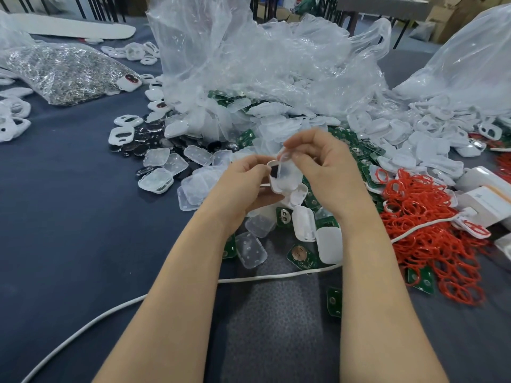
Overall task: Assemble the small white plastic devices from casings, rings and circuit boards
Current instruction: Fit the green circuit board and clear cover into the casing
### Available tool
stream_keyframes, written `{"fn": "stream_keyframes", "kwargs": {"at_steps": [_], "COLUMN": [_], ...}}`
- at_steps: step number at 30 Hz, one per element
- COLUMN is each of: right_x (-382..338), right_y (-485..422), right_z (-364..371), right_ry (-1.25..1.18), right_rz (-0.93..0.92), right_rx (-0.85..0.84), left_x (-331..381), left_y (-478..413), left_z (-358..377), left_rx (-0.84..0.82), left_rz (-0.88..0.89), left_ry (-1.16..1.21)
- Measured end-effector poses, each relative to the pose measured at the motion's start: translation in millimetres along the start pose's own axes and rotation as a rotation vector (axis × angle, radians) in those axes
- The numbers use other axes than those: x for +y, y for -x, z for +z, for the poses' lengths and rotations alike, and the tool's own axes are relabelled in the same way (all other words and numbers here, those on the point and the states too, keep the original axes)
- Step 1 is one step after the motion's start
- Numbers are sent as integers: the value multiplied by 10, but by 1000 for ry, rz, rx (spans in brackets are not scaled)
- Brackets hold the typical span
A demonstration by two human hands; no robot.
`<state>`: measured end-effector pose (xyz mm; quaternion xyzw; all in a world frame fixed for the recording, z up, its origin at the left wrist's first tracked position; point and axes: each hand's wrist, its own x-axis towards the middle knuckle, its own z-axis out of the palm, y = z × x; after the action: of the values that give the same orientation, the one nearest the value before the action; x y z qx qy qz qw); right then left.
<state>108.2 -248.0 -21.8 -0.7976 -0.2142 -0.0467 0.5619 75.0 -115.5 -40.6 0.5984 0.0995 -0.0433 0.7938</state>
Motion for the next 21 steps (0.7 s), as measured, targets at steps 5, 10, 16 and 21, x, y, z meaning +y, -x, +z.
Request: {"fn": "stream_keyframes", "kwargs": {"at_steps": [5, 10, 16, 21], "right_x": [10, 30, 57, 79], "right_y": [-3, 11, 8, 3], "right_z": [11, 37, 73, 116], "right_ry": [35, 125, 110, 120], "right_rz": [26, -14, -40, -36], "right_rx": [-58, -48, 0, 52], "left_x": [-10, -20, -19, -33], "left_y": [-5, -6, -14, -22], "left_z": [-11, -16, -26, -21], "left_rx": [-10, -15, -10, -5], "left_rz": [-8, 4, 3, 12], "left_ry": [-26, -40, -32, -34]}}
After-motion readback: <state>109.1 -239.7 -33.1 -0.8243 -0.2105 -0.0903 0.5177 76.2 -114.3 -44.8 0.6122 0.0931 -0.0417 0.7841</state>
